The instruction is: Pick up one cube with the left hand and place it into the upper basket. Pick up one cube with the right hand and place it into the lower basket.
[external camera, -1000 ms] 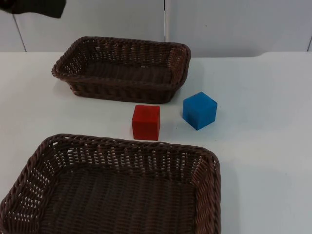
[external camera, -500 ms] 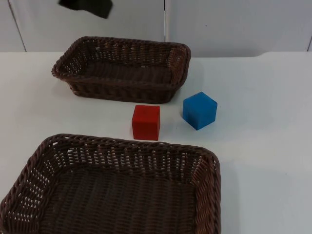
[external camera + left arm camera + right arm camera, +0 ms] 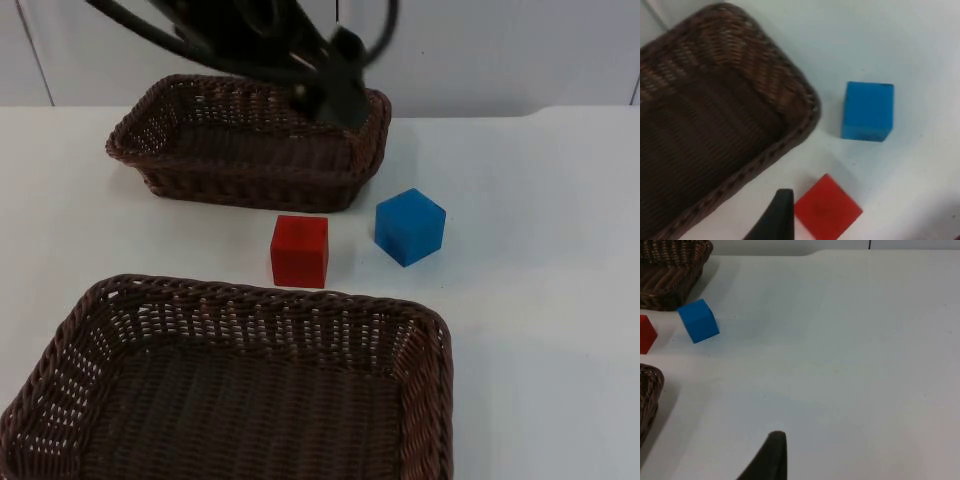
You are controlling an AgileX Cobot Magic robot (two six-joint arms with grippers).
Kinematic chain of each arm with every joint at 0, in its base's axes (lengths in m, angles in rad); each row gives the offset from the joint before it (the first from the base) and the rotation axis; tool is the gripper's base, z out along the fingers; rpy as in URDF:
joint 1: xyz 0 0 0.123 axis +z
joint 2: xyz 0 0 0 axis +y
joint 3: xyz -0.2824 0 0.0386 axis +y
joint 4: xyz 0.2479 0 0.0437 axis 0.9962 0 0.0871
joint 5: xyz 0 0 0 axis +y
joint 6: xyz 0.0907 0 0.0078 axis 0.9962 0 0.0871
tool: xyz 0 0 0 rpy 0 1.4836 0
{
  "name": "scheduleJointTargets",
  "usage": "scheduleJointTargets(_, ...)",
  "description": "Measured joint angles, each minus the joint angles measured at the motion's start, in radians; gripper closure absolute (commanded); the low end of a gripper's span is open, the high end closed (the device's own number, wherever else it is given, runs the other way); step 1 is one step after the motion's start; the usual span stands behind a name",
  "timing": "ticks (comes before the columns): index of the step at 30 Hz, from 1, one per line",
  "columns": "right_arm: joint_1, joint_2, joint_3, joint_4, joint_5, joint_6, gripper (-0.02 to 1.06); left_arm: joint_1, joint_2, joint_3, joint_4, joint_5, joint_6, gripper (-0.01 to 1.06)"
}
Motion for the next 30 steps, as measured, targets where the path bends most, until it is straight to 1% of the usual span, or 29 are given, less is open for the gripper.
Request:
scheduleJointTargets(7, 0.0, 0.0, 0.0, 0.011, 0.0, 0.0, -0.01, -0.043, 0.072, -0.025, -0.007, -0.02, 0.019, 0.0)
scheduleJointTargets(10, 0.0, 0.0, 0.0, 0.011, 0.0, 0.0, -0.01, -0.067, 0.101, -0.029, -0.009, -0.057, 0.022, 0.0)
scheduleJointTargets(12, 0.0, 0.0, 0.0, 0.002, 0.0, 0.0, -0.01, -0.072, 0.106, -0.029, -0.009, -0.062, 0.024, 0.0)
scheduleJointTargets(14, 0.0, 0.0, 0.0, -0.028, 0.0, 0.0, -0.01, -0.081, 0.118, -0.029, -0.011, -0.071, 0.027, 0.0)
scheduleJointTargets(18, 0.0, 0.0, 0.0, -0.06, 0.0, 0.0, -0.01, -0.086, 0.132, -0.029, -0.022, -0.083, 0.028, 0.0)
scheduleJointTargets(24, 0.0, 0.0, 0.0, -0.066, 0.0, 0.0, -0.01, -0.086, 0.163, -0.029, -0.053, -0.113, 0.034, 0.0)
scheduleJointTargets(30, 0.0, 0.0, 0.0, -0.066, 0.0, -0.002, -0.01, -0.088, 0.213, -0.042, -0.119, -0.128, 0.085, 0.0)
